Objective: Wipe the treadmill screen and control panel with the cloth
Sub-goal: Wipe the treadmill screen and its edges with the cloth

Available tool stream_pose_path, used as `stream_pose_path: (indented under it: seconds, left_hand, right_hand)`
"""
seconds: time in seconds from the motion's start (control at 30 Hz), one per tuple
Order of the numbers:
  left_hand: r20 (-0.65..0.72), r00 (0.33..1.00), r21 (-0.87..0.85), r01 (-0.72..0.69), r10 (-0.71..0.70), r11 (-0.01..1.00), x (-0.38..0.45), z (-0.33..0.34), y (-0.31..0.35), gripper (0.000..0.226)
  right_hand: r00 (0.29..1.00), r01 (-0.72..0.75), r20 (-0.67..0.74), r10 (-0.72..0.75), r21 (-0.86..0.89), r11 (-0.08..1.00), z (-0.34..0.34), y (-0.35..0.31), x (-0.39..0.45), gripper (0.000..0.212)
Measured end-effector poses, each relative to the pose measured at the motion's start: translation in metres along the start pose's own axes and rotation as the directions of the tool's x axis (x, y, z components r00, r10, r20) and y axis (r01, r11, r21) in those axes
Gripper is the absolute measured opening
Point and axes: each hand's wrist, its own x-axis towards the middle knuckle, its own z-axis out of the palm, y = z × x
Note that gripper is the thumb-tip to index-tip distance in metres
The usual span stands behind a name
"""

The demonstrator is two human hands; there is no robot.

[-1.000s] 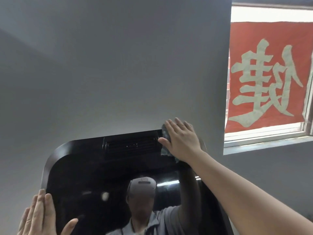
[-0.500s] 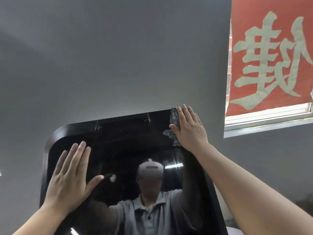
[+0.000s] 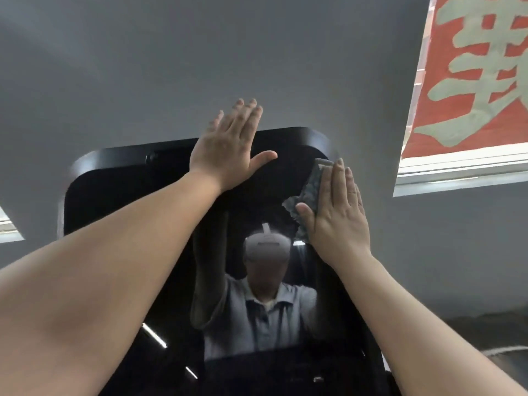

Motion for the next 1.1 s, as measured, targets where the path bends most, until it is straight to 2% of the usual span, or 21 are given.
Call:
stream_pose_path:
  seconds: [0.17,0.37,0.47,0.67,0.87,0.97,1.1]
  left_hand:
    - [0.031,0.999,-0.02,0.009,-0.008,1.0,-0.001,-0.001,0.002,0.094]
    - [0.008,1.0,-0.039,0.02,-0.02,0.999,-0.002,0.004,0.0,0.095]
    - [-0.009,1.0,-0.035,0.019,-0.019,0.999,-0.003,0.004,0.001,0.095]
    - [-0.037,0.999,-0.027,0.008,-0.009,1.0,-0.003,0.007,0.0,0.096]
    - [0.004,1.0,-0.012,0.011,-0.011,1.0,-0.006,0.0,0.005,0.096]
    - [-0.067,0.989,-0.05,-0.137,0.134,0.989,-0.029,0.002,0.038,0.097]
    - [-0.142,0.918,-0.099,-0.386,0.371,0.917,-0.085,0.019,0.11,0.091]
  right_hand:
    - [1.0,-0.009,0.015,0.008,0.034,0.999,0.015,0.01,-0.102,0.084]
    - [0.993,0.004,0.115,-0.011,0.067,0.998,0.026,0.026,-0.214,0.089]
    - [0.993,-0.019,0.119,0.008,0.099,0.995,0.026,0.027,-0.204,0.09]
    - [0.996,-0.079,0.053,0.075,0.093,0.993,0.014,0.017,-0.094,0.086]
    - [0.994,-0.037,0.104,0.027,0.09,0.995,0.012,0.021,-0.116,0.085]
    - [0.994,-0.054,0.098,0.041,0.127,0.99,0.016,0.022,-0.152,0.084]
    - [0.992,-0.052,0.126,0.033,0.148,0.988,0.02,0.031,-0.209,0.085]
